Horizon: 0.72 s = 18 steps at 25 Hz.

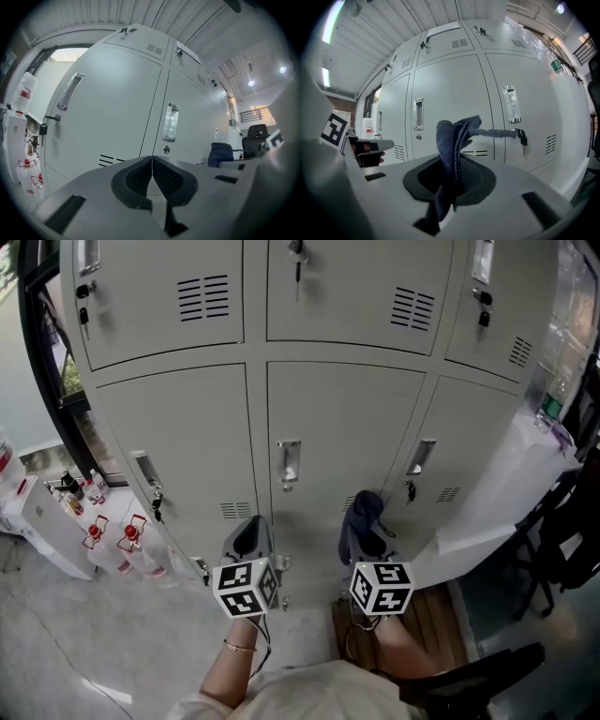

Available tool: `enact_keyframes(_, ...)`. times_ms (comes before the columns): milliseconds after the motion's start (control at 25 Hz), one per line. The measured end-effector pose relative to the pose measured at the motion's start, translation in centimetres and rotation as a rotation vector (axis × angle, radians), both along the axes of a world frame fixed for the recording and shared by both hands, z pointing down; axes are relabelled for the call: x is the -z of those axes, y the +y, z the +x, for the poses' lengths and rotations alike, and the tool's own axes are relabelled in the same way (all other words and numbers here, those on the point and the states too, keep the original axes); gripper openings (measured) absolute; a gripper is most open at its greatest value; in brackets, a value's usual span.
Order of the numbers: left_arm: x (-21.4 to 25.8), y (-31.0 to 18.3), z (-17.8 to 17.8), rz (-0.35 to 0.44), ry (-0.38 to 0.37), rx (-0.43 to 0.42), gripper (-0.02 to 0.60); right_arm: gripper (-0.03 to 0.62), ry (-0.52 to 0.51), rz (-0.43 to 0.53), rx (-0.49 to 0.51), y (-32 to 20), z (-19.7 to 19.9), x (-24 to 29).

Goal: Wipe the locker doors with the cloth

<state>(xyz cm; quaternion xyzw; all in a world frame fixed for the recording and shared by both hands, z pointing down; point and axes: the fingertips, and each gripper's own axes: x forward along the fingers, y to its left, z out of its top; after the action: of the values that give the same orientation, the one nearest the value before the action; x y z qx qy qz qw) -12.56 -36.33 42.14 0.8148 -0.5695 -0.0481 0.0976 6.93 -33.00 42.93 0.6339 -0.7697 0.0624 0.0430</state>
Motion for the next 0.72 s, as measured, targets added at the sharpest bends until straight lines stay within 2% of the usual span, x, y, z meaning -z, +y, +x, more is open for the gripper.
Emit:
enact_keyframes(280, 0.4, 0.4, 0.8, 0.003, -0.021, 0.039, 0.009, 0.041, 0.062, 0.023, 0.077, -0.1, 0.6, 1.0)
enact_keyframes(520, 0.6, 1.2, 1.5, 0.002, -0.059, 0.061, 0.009, 0.041, 0.284, 0.089, 0.235, 0.3, -0.7, 3.8)
enact_keyframes(720, 2.9, 1.2, 1.0, 0.031, -0.115, 0.092, 0.009, 0.041, 0.464, 0.166, 0.337, 0.3, -2.6, 7.4)
